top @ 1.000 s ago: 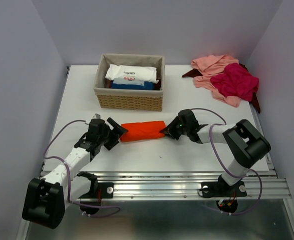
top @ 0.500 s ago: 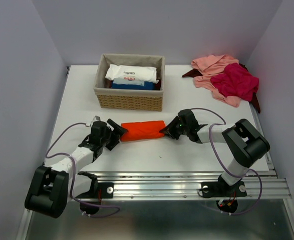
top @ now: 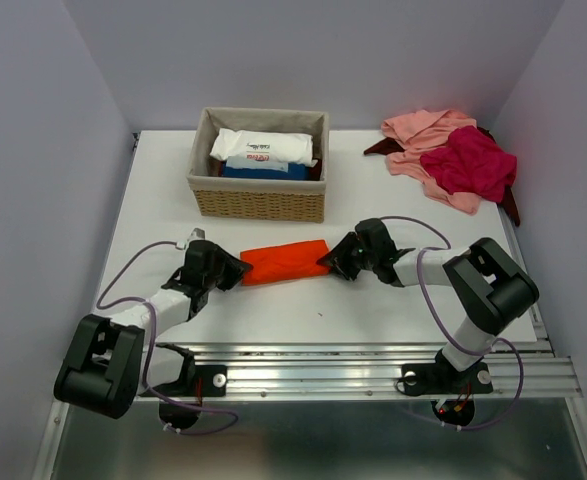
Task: Roll the t-shirts
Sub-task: Pick up the T-shirt from the center of the board.
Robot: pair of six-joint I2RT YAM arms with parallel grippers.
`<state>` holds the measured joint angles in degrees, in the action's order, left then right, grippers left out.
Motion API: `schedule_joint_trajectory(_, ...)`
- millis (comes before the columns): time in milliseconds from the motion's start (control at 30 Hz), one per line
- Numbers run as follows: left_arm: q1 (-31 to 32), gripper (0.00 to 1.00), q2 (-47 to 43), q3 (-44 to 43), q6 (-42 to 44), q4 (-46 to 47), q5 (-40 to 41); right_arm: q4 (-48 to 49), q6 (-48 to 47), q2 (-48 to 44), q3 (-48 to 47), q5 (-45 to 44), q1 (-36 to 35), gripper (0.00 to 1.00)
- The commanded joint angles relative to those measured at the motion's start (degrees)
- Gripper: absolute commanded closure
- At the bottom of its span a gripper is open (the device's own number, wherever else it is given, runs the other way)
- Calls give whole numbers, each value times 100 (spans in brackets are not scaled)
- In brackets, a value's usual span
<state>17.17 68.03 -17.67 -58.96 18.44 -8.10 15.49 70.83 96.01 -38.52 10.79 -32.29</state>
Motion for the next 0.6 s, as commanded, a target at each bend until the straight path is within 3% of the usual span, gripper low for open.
schedule_joint_trajectory(0, -21, 86, -290, -201, 244, -393, 344, -265, -113, -56, 152, -296, 13, 52)
schedule_joint_trajectory(67, -21, 97, -299, -316, 384, -490, 353, -265, -78, -91, 187, -305, 13, 42)
schedule_joint_trajectory(133, -21, 100, -247, -395, 455, -595, 318, -265, -52, -91, 205, -305, 13, 34)
schedule_joint_trajectory(300, -21, 100, -150, -536, 570, -604, 168, -265, -78, 6, 126, -253, 13, 34)
schedule_joint_trajectory(367, -21, 100, -141, -553, 587, -604, 159, -257, -148, 128, 3, -261, 13, 37)
schedule_joint_trajectory(500, -21, 100, -106, -623, 631, -604, 133, -257, -297, 331, -242, -533, 13, 54)
schedule_joint_trajectory(567, -21, 100, -106, -659, 675, -613, 98, -257, -368, 419, -340, -552, 13, 70)
